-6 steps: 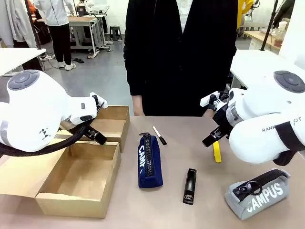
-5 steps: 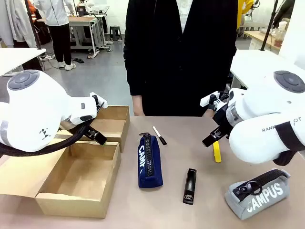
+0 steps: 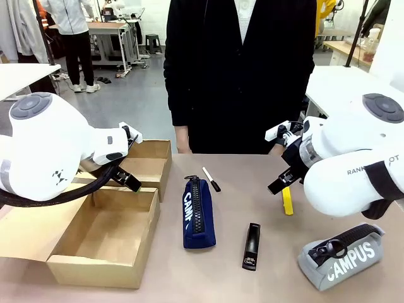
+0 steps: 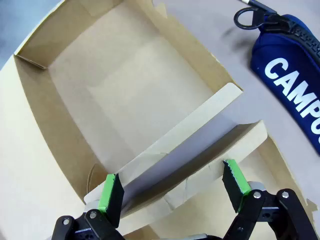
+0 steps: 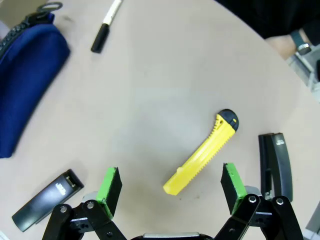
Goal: Place items inside the box.
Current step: Pick up a Pencil pouch or Stapler and place it inside the Mailer Box closest to the robot.
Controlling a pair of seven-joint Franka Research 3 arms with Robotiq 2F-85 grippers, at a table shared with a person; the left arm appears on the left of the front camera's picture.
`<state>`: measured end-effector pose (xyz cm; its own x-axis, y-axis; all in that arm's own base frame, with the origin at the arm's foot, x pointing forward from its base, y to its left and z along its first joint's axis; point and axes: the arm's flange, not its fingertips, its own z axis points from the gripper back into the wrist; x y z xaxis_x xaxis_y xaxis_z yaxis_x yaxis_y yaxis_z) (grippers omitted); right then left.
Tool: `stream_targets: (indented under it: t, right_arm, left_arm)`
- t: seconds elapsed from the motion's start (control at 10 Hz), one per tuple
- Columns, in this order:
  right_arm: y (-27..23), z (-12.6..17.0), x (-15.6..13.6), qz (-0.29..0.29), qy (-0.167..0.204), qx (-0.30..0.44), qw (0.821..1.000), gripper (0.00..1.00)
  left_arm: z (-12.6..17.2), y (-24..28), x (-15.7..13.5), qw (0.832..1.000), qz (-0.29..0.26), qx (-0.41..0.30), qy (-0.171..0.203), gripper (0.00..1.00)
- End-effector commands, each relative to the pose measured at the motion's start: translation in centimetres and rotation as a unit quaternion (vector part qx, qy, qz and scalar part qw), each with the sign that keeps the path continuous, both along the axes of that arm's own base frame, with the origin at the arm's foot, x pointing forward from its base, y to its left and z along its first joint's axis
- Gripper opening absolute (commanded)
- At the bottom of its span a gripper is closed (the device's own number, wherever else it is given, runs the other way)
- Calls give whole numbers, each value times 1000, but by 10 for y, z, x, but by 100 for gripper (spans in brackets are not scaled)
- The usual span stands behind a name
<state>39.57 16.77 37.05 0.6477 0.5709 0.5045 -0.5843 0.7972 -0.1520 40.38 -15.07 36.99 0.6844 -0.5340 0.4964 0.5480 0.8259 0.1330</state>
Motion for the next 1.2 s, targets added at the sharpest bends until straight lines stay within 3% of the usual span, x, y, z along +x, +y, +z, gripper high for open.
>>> stream_targets:
  t: [0.0, 0.7, 0.8, 0.9, 1.0, 1.1]
  right_arm:
    - [0, 0, 0, 0, 0, 0, 1000, 100]
    - [0, 0, 0, 0, 0, 0, 1000, 100]
    - [-3, 12, -1, 4, 14, 15, 1000, 100]
    - [-10, 44, -7, -7, 49, 49, 998, 100]
    - [-18, 84, -22, -44, 98, 96, 990, 100]
    - [-35, 124, -42, -86, 115, 150, 978, 100]
  left_arm:
    - [0, 0, 0, 1000, 0, 0, 0, 100]
    - [0, 0, 0, 1000, 0, 0, 0, 100]
    - [13, -1, -7, 999, -29, -17, 3, 100]
    - [41, 1, -21, 995, -61, -68, 26, 100]
    - [77, 6, -38, 988, -54, -126, 69, 100]
    - [110, 20, -58, 982, -35, -160, 94, 100]
